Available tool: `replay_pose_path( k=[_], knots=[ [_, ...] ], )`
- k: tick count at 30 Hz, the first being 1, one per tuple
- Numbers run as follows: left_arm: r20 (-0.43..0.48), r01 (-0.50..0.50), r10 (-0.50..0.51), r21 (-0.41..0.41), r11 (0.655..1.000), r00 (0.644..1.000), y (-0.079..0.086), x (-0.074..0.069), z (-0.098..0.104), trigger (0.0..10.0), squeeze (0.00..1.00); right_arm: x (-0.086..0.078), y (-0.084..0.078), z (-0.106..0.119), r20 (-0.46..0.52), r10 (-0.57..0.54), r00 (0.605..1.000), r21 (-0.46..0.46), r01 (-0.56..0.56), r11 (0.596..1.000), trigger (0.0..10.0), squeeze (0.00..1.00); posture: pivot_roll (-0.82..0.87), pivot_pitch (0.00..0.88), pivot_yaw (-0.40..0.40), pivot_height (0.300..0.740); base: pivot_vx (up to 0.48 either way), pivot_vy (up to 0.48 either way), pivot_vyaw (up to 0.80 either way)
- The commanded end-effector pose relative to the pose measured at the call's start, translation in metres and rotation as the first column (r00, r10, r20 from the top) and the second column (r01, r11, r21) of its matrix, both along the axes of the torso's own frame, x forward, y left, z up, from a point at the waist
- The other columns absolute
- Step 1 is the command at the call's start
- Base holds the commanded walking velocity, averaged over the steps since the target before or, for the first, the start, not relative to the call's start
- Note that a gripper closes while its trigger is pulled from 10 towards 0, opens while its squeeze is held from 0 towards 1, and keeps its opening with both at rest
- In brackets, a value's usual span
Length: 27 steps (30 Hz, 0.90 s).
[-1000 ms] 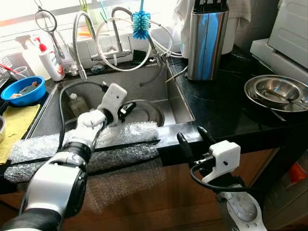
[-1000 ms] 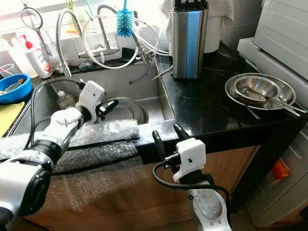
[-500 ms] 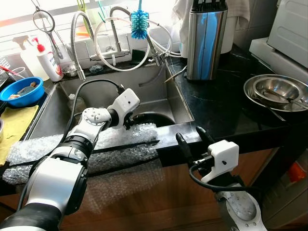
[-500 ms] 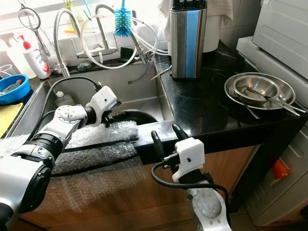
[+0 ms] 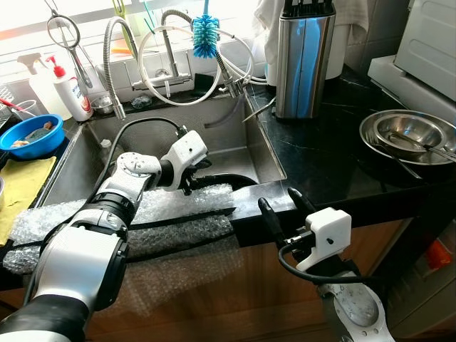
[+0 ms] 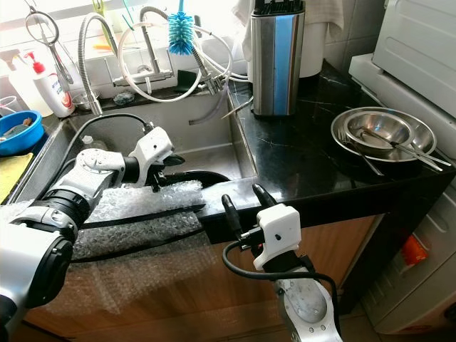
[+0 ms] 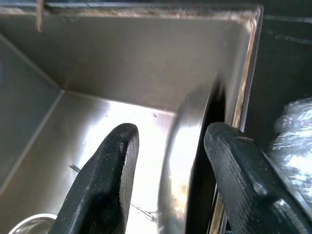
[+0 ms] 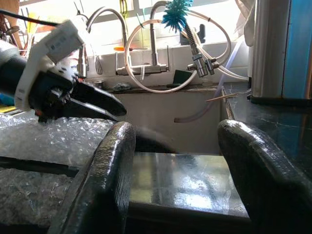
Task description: Kitchen organization
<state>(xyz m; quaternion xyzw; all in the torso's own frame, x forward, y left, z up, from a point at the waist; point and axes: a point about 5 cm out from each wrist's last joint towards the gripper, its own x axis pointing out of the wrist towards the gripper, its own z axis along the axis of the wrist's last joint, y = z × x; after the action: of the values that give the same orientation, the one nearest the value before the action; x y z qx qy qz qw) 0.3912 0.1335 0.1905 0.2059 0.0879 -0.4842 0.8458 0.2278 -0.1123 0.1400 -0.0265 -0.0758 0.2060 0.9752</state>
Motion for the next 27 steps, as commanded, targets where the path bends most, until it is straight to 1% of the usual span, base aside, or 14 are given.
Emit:
replay_pose_path(
  k=[1,3,7,11,12,13,14,15,17,20,21,22,25,27],
  knots=[
    [0.022,-0.03,0.03,-0.012,0.999,0.999,0.007,0.003,0.01,10.0,0.0,0.0,0.006,-0.002,-0.015,0.022,1.0,-0.004,-0.022,1.0,10.0,0.0,-0.2,0.0,0.167,0.74,0.0,0.0,0.0],
    [0.077,-0.124,0.132,-0.109,0.986,0.988,0.003,0.009,0.018,10.0,0.0,0.001,0.006,-0.003,-0.018,0.019,1.0,-0.006,-0.019,1.0,10.0,0.0,-0.2,0.0,0.165,0.74,0.0,0.0,0.0],
    [0.132,-0.25,0.267,-0.13,0.959,0.955,0.005,0.014,0.019,10.0,0.0,0.001,0.007,-0.003,-0.019,0.019,1.0,-0.008,-0.019,1.0,10.0,0.0,-0.2,0.0,0.166,0.74,0.0,0.0,0.0],
    [0.173,-0.364,0.401,-0.21,0.907,0.9,0.01,0.017,0.019,10.0,0.0,0.001,0.007,-0.004,-0.021,0.007,1.0,-0.011,-0.007,1.0,10.0,0.0,-0.21,0.0,0.169,0.74,0.0,0.0,0.0],
    [0.177,-0.386,0.431,-0.24,0.891,0.885,0.012,0.017,0.02,10.0,0.0,0.001,0.006,-0.004,-0.022,0.004,1.0,-0.012,-0.004,1.0,10.0,0.0,-0.21,0.0,0.169,0.74,0.0,0.0,0.0],
    [0.177,-0.449,0.523,-0.335,0.828,0.834,0.019,0.018,0.022,10.0,0.0,0.002,0.006,-0.004,-0.023,-0.006,1.0,-0.011,0.006,1.0,10.0,0.0,-0.2,0.0,0.169,0.74,0.0,0.0,0.0],
    [0.162,-0.472,0.556,-0.369,0.8,0.815,0.022,0.018,0.022,10.0,0.0,0.002,0.006,-0.004,-0.022,-0.008,1.0,-0.011,0.007,1.0,10.0,0.0,-0.2,0.0,0.169,0.74,0.0,0.0,0.0],
    [0.158,-0.51,0.612,-0.415,0.753,0.775,0.031,0.017,0.021,10.0,0.0,0.002,0.006,-0.004,-0.021,-0.008,1.0,-0.012,0.007,1.0,10.0,0.0,-0.2,0.0,0.168,0.74,0.0,0.0,0.0],
    [0.161,-0.544,0.663,-0.449,0.708,0.731,0.039,0.016,0.02,10.0,0.0,0.002,0.006,-0.004,-0.016,-0.008,1.0,-0.012,0.007,1.0,10.0,0.0,-0.2,0.0,0.169,0.74,0.0,0.0,0.0],
    [0.157,-0.55,0.672,-0.457,0.699,0.723,0.04,0.015,0.019,10.0,0.0,0.002,0.006,-0.004,-0.014,-0.008,1.0,-0.012,0.008,1.0,10.0,0.0,-0.2,0.0,0.169,0.74,0.0,0.0,0.0],
    [0.217,-0.569,0.716,-0.475,0.671,0.663,0.063,0.009,0.018,10.0,0.0,0.003,0.007,-0.003,-0.011,-0.011,1.0,-0.009,0.01,1.0,10.0,0.0,-0.2,0.0,0.171,0.74,0.0,0.0,0.0],
    [0.237,-0.579,0.735,-0.483,0.656,0.635,0.073,0.006,0.018,10.0,0.0,0.003,0.007,-0.003,-0.011,-0.011,1.0,-0.008,0.011,1.0,10.0,0.0,-0.2,0.0,0.172,0.74,0.0,0.0,0.0],
    [0.274,-0.589,0.752,-0.486,0.646,0.599,0.087,0.0,0.018,10.0,0.0,0.003,0.007,-0.003,-0.009,-0.013,1.0,-0.006,0.013,1.0,10.0,0.0,-0.19,0.0,0.174,0.74,0.0,0.0,0.0],
    [0.321,-0.6,0.771,-0.491,0.632,0.549,0.11,-0.01,0.018,10.0,0.0,0.002,0.006,-0.004,-0.011,-0.015,1.0,-0.005,0.015,1.0,10.0,0.0,-0.19,0.0,0.178,0.74,0.0,0.0,0.0]
  ],
)
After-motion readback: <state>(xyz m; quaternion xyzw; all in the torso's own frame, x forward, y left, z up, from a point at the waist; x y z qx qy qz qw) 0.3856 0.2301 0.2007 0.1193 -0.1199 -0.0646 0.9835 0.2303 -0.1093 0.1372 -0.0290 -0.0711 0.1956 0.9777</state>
